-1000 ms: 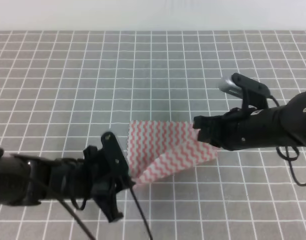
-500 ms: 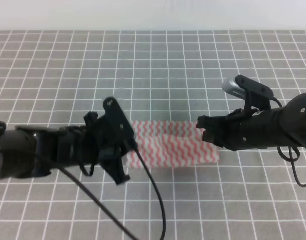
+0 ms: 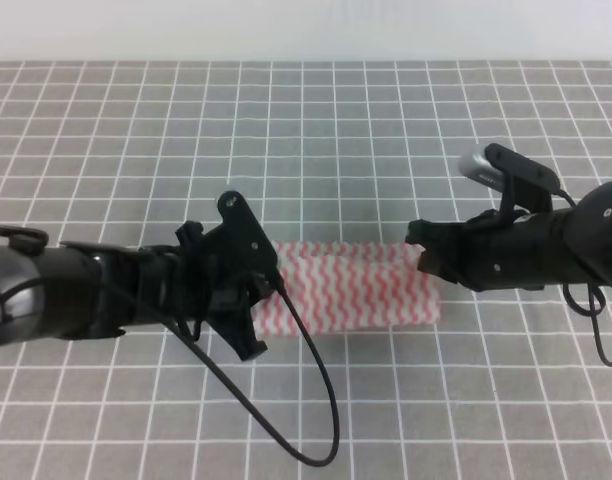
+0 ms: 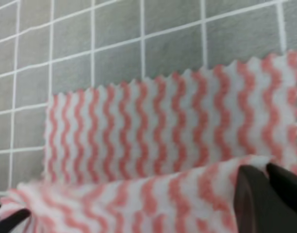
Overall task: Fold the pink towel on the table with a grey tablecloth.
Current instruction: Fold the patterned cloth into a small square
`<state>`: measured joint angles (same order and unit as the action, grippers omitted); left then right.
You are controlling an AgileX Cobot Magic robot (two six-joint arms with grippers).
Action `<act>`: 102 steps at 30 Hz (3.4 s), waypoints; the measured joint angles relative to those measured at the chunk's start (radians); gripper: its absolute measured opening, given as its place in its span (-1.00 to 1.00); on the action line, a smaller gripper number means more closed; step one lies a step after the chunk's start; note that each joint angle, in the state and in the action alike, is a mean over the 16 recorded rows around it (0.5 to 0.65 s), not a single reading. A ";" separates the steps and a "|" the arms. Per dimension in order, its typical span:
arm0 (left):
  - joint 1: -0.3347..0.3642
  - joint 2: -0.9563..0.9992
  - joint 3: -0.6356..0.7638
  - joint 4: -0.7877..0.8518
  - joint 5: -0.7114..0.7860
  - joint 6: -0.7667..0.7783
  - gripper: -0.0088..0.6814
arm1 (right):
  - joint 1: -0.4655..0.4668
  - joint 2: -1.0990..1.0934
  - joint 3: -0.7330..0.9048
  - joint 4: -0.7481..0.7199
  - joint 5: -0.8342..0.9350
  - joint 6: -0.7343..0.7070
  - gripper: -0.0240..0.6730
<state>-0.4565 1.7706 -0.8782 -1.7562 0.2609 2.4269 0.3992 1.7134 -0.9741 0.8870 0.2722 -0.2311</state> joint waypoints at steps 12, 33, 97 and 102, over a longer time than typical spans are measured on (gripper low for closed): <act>0.000 0.047 -0.027 -0.001 -0.005 0.000 -0.98 | -0.027 0.040 -0.013 0.003 0.016 -0.004 -0.94; 0.000 0.076 -0.074 -0.003 -0.049 -0.012 -0.98 | -0.028 0.090 -0.075 0.002 0.025 -0.007 -0.94; 0.000 0.122 -0.147 0.000 -0.099 -0.032 -0.98 | -0.029 0.163 -0.134 0.013 0.000 -0.006 -0.94; 0.000 0.122 -0.151 -0.003 -0.104 -0.033 -0.98 | -0.029 0.165 -0.134 0.016 -0.001 -0.006 -0.94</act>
<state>-0.4566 1.8929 -1.0289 -1.7591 0.1571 2.3940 0.3704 1.8783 -1.1082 0.9030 0.2707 -0.2372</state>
